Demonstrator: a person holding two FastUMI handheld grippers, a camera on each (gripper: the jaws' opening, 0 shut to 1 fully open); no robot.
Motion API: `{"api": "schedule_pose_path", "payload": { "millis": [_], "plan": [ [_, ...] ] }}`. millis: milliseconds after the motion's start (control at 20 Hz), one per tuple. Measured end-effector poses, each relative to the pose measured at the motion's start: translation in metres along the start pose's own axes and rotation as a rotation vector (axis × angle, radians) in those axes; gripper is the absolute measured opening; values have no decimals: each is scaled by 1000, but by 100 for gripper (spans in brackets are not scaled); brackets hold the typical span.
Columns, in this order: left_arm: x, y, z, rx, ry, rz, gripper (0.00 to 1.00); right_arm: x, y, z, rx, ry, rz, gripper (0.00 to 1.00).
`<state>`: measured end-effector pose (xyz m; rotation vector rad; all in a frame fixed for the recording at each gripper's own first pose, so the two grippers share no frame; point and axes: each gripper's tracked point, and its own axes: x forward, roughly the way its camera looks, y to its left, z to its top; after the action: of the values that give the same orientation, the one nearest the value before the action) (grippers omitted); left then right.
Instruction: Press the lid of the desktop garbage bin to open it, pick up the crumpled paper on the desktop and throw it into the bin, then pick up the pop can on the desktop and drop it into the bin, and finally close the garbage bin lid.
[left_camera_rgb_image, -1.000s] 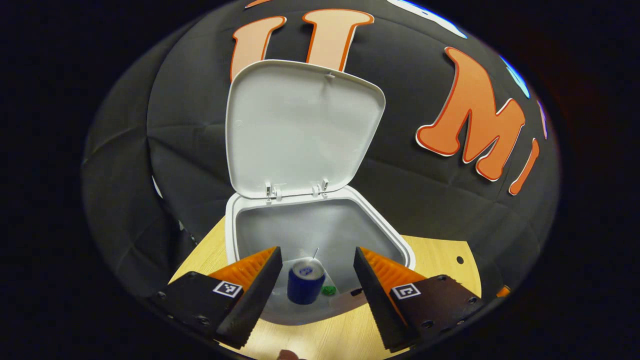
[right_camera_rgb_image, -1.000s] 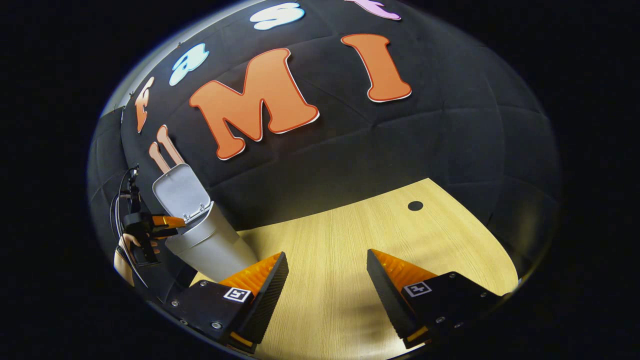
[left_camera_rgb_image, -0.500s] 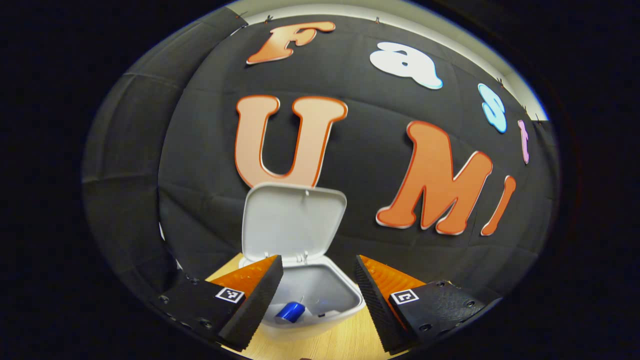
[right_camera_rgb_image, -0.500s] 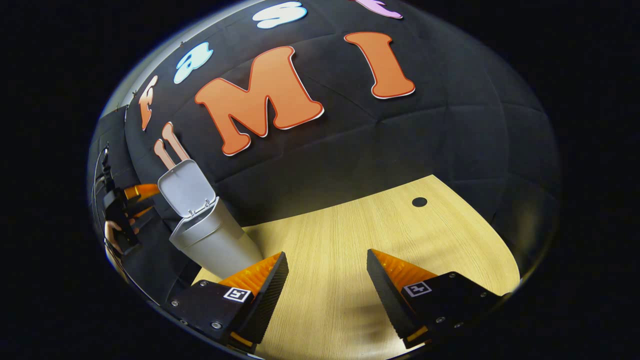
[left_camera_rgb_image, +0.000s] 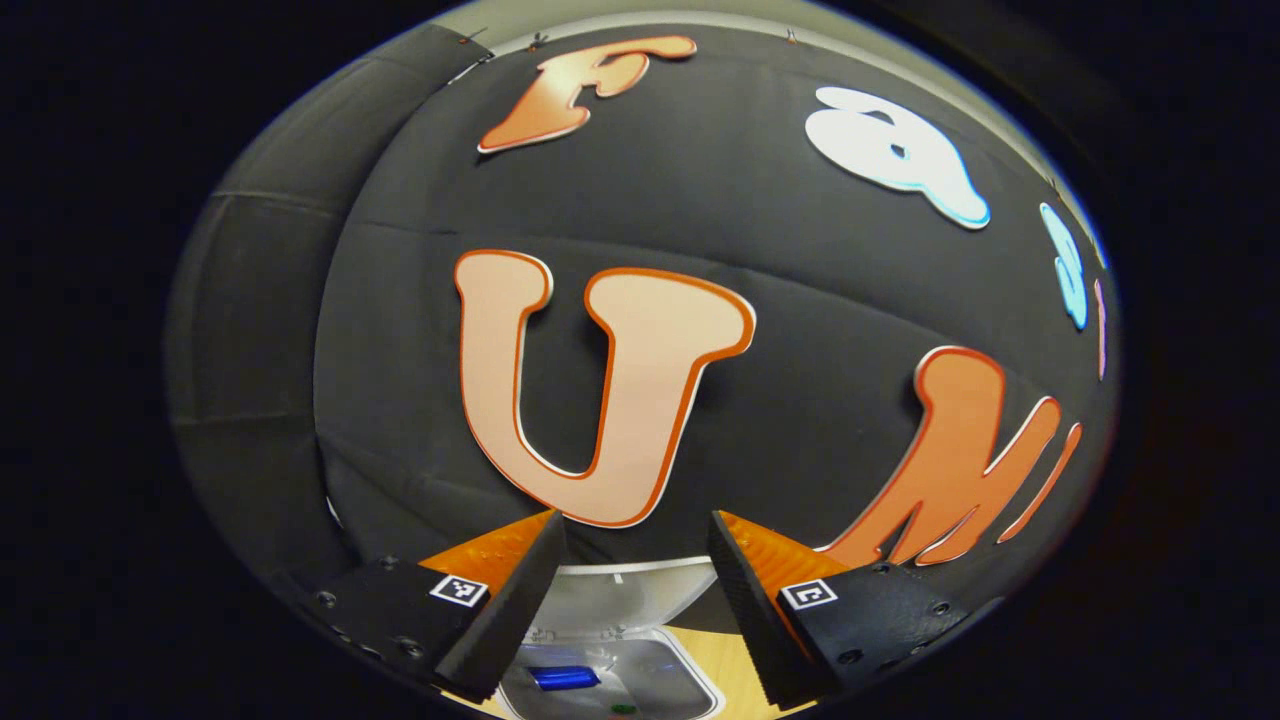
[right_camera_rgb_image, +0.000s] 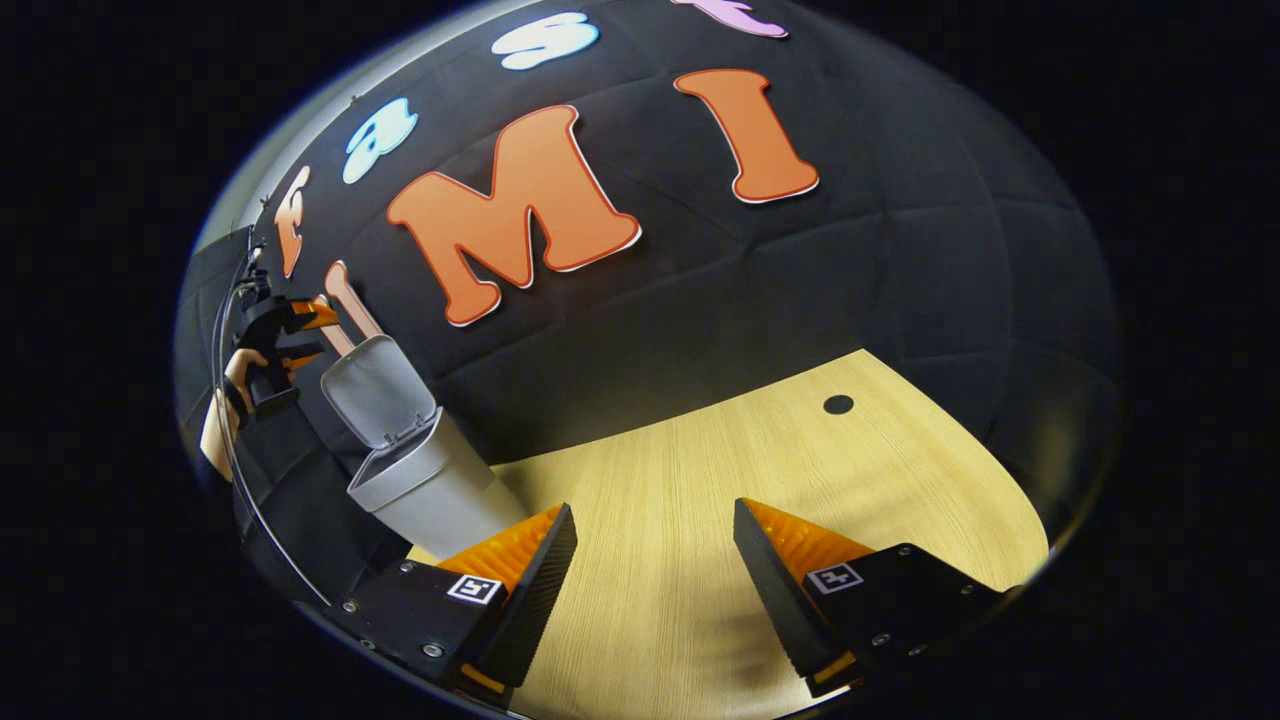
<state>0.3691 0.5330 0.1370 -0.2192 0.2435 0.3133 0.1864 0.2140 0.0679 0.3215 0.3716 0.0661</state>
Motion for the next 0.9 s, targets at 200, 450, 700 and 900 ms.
{"api": "schedule_pose_path", "payload": {
  "millis": [200, 450, 700, 900],
  "plan": [
    [24, 7, -22, 87, 58, 67, 91, -5, -14, 5, 16, -15, -27, 95],
    [-26, -2, -62, 104, 79, 22, 89, -6, -17, 2, 31, 0, -16, 95],
    [-100, -16, -132, 21, 31, 12, 88, -1, -1, -4, -11, 32, 31, 95],
    [-113, -21, -194, 86, 52, 33, 92, 0, 7, -9, -62, 58, 57, 95]
  ]
}}
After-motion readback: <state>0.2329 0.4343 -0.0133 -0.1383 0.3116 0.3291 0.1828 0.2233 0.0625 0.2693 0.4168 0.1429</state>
